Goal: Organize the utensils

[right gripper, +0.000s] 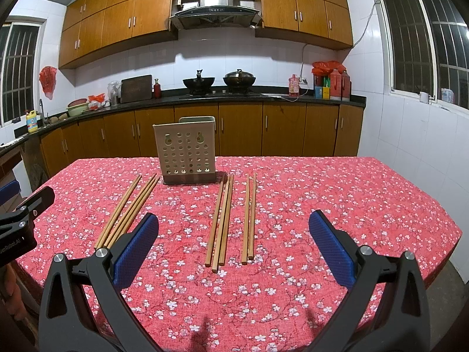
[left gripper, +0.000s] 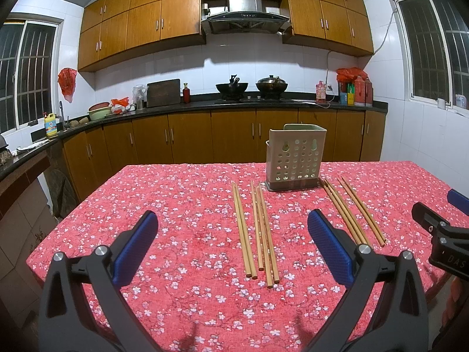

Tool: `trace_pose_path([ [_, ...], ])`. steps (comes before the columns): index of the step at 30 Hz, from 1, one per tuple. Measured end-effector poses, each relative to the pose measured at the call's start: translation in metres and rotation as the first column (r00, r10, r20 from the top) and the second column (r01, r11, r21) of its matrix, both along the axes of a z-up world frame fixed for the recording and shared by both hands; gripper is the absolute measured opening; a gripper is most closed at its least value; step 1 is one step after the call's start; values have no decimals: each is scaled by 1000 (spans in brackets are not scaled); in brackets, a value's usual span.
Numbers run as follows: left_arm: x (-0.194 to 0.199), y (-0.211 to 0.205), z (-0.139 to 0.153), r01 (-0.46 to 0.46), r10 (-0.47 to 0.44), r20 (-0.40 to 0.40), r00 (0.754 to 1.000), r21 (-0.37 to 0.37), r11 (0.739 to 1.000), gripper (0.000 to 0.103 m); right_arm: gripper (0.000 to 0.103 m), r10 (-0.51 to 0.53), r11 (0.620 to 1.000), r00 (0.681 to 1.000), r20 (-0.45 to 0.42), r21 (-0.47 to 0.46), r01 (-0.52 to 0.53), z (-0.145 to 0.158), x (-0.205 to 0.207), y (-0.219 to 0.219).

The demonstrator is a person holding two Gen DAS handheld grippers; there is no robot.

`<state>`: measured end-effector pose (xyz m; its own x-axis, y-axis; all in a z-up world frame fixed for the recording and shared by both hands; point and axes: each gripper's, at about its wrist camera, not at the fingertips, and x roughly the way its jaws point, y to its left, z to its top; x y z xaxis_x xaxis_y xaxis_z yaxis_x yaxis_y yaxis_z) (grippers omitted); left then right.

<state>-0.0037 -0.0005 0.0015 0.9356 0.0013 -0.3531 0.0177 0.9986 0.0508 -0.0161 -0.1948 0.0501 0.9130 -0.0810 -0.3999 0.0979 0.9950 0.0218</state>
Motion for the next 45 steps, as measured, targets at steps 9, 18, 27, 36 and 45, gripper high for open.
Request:
trace_pose_path([
  [9,29,16,-6,-51,50,-98,994,-16,999,99,101,-36,999,997,-69,32,38,-7,22,-20],
  [18,86,33,-27,-68,66,-266,962,5,998,99,64,-59,990,940,-335,99,97,-34,99,-54],
  [27,133,37,-49,-34,17,-396,918,-37,999,79,25,21,977,884,-468,197,81,-66,155,-65],
  [36,151,36,-63,5,-55,-466,883,-108,994,51,12,42,984,869,-494,170,49,-77,161,-57],
  [45,164,30,-72,40,-116,-513,850,-156,987,32,8,-6,986,872,-489,143,87,-80,169,-70],
])
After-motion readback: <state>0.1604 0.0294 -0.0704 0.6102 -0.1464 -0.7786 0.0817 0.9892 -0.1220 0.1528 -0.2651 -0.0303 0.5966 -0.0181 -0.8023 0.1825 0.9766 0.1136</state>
